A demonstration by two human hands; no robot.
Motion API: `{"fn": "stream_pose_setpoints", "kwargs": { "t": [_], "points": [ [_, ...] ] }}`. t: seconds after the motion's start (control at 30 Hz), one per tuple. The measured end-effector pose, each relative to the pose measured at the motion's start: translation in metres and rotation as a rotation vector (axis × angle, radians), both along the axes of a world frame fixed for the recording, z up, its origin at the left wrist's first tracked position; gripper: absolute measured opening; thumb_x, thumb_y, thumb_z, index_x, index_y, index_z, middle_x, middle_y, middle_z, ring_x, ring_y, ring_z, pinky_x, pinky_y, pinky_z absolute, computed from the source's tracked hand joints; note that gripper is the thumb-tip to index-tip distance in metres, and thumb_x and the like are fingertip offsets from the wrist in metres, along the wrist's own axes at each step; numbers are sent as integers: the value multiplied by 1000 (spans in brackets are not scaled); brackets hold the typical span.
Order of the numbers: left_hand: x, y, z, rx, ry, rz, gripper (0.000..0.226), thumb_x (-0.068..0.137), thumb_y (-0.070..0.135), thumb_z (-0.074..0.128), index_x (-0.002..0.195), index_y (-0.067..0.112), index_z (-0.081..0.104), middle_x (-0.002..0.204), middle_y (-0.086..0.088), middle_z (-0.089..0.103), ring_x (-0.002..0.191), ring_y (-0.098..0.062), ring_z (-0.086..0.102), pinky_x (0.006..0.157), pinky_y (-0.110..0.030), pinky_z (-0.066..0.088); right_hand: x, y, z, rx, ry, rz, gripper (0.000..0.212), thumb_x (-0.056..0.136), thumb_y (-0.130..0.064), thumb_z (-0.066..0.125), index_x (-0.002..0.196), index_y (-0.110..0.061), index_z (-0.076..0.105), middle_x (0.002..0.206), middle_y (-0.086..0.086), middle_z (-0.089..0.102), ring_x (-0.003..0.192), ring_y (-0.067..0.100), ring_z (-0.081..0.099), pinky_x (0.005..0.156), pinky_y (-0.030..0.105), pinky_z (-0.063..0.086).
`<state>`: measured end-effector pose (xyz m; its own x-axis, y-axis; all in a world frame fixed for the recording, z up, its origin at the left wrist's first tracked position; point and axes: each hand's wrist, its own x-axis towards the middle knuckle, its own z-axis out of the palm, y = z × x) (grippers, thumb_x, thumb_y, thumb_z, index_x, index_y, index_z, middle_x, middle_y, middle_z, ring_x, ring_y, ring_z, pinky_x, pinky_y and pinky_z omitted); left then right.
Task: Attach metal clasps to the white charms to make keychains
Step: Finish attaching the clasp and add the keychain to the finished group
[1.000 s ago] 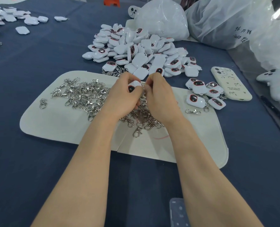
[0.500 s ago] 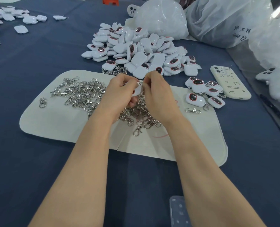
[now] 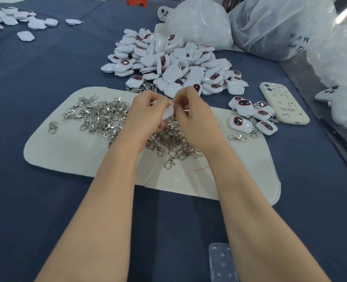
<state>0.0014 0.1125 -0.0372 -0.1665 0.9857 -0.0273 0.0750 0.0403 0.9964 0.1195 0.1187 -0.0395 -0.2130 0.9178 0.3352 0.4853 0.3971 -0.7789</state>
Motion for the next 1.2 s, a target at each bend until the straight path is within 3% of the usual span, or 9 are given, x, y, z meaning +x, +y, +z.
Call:
{"fn": "stream_pose_setpoints", "kwargs": {
  "t": [0.13,0.33,0.4,0.53,0.63,0.77,0.93,1.1,1.2],
  "points": [
    [3,-1,8,-56,-445,-36,11,90,4,44,81,9,48,52,2,48,35,-7,34,36,-14,23,-6,1,-2,-93,235,-71,13,88,-6,59,95,-16,56,81,-13,56,75,1,52,75,20,45],
    [8,-3,9,-102,-566,-62,10,92,5,44,83,7,49,51,3,47,36,-5,35,34,-15,24,-6,1,-3,-17,245,-183,8,90,-10,59,86,-16,62,76,-10,61,75,9,57,74,21,46],
    [8,-3,10,-70,-427,-29,10,91,5,45,83,8,50,58,-1,48,36,-6,35,35,-16,25,-2,1,0,74,72,-165,8,90,-8,58,89,-10,65,78,-5,60,74,12,55,72,20,43],
    [4,-4,11,61,369,38,8,87,19,53,93,16,57,76,6,56,53,-8,54,48,-21,41,7,4,8,108,-259,-37,9,87,-7,58,90,-8,67,67,-8,52,67,12,45,59,14,32],
    [7,-5,9,130,545,-22,10,86,20,54,96,18,56,78,7,57,59,-10,56,52,-24,41,14,6,10,42,-343,-6,6,88,-9,58,90,-10,63,67,-10,50,69,13,45,58,17,32],
    [7,-4,8,44,-33,-74,11,92,9,54,100,16,57,87,-3,62,52,-6,60,54,-21,52,13,4,5,-56,95,-123,6,91,-8,55,89,-13,57,81,-7,58,76,5,54,70,12,41],
    [11,-1,7,-83,-581,-84,8,95,4,52,99,5,58,83,-9,61,51,-8,60,52,-16,51,3,4,2,-171,480,-147,9,93,-5,55,90,-13,59,85,5,65,78,16,61,78,30,53],
    [11,-1,10,-131,-744,-117,10,95,6,52,88,2,57,67,-4,61,49,-5,56,49,-14,49,3,6,1,-128,453,-164,7,94,-8,55,91,-11,61,76,-1,62,71,11,59,75,29,53],
    [13,1,8,-89,-451,-22,2,96,8,51,96,6,51,85,-8,56,46,-5,57,51,-19,51,8,7,3,51,68,-187,8,93,-10,55,91,-10,63,74,-10,58,67,4,52,70,13,42]
  ]
}}
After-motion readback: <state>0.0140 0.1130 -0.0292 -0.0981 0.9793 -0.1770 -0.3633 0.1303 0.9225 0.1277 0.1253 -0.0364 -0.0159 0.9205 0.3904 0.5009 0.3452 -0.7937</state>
